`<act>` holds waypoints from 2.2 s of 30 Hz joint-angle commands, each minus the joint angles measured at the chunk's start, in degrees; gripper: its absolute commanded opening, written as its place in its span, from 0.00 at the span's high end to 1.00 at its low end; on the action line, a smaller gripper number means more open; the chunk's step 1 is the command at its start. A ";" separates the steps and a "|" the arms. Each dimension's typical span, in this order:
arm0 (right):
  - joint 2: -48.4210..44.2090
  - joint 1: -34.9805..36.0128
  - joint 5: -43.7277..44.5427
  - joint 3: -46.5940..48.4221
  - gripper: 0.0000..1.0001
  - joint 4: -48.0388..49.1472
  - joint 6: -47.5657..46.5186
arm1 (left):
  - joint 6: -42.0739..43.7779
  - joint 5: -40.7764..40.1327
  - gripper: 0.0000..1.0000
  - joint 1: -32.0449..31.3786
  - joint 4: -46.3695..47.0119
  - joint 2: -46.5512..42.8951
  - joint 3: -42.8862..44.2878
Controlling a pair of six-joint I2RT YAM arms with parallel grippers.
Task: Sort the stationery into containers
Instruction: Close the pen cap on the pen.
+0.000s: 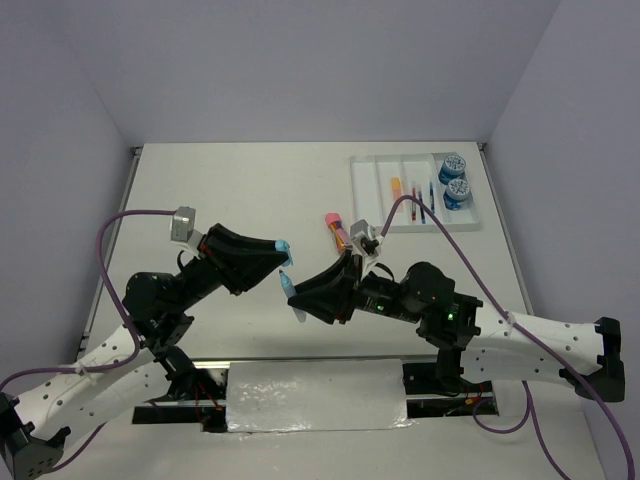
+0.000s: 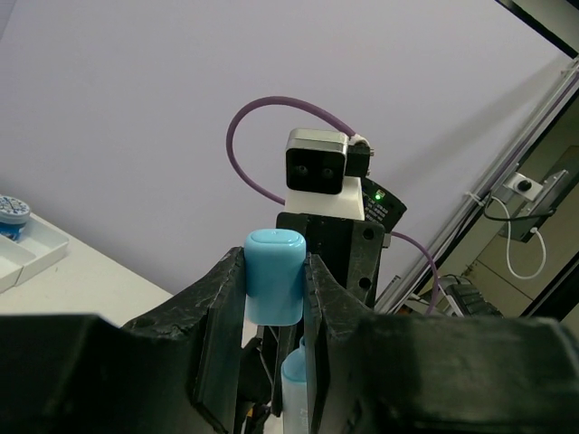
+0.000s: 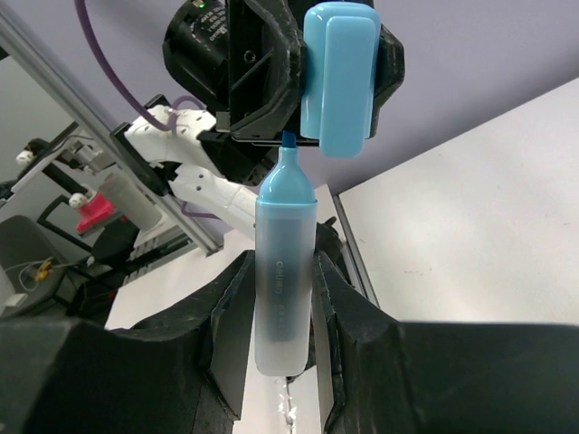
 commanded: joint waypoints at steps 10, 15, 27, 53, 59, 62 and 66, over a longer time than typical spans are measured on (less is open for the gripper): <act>-1.40 0.00 2.18 0.68 0.92 1.47 -1.78 | 0.96 0.74 1.00 -0.33 3.73 -0.78 3.56; -1.32 -0.27 1.30 1.20 0.92 1.11 -1.96 | 1.04 1.27 1.00 -0.33 3.73 -0.96 3.48; -0.70 -0.88 1.30 2.17 0.92 1.73 -1.95 | 1.57 1.44 1.00 -0.33 3.73 -1.92 2.68; 4.57 -3.08 -2.21 12.27 0.93 2.34 -4.68 | -0.18 2.14 1.00 -0.33 6.28 -2.80 -1.71; 9.05 -4.92 -6.16 16.32 0.93 5.41 -5.03 | -2.82 3.20 0.95 -0.42 10.32 -2.01 -2.50; 9.23 -5.71 -6.17 16.67 0.93 6.65 -7.05 | -3.09 3.64 0.89 -0.42 10.23 -2.27 -2.24; 10.11 -6.07 -7.75 19.40 0.94 2.79 -10.56 | -0.55 4.43 0.72 -0.42 5.24 -3.33 -0.13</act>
